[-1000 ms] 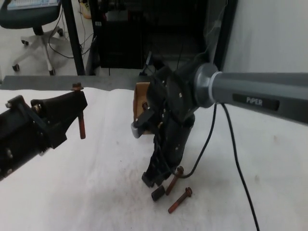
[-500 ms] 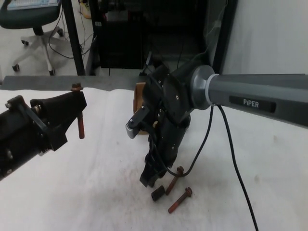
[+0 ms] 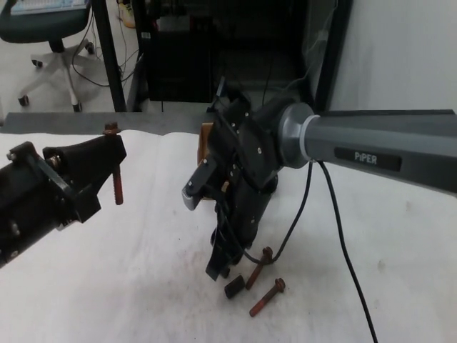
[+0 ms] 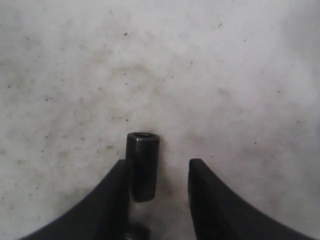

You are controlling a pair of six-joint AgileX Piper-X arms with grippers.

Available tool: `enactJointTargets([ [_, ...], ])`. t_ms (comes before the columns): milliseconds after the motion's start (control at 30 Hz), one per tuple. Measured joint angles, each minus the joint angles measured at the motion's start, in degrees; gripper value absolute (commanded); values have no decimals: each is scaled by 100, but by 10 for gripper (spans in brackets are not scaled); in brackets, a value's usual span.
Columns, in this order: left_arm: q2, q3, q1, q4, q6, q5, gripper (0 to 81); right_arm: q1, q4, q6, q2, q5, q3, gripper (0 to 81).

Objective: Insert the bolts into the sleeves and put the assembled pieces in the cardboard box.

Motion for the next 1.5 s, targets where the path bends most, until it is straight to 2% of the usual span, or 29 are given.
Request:
enactJointTargets([
  [567, 0, 0, 0, 498, 561, -41, 4, 16, 119, 2, 201, 52, -37, 363],
  [967, 0, 0, 0, 515, 585, -141, 4, 16, 11, 2, 207, 68, -37, 362],
  [1033, 0, 0, 0, 515, 585, -141, 4, 16, -8, 2, 207, 68, -37, 321],
  [1067, 0, 0, 0, 515, 585, -141, 4, 16, -23, 2, 207, 68, -37, 275],
  [1167, 0, 0, 0, 515, 585, -141, 4, 16, -39, 2, 207, 79, -37, 50],
  [1200, 0, 0, 0, 515, 585, -141, 4, 16, -39, 2, 217, 95, -37, 6],
  [1500, 0, 0, 0, 488, 594, -141, 4, 16, 2, 194, 215, 122, -57, 3],
])
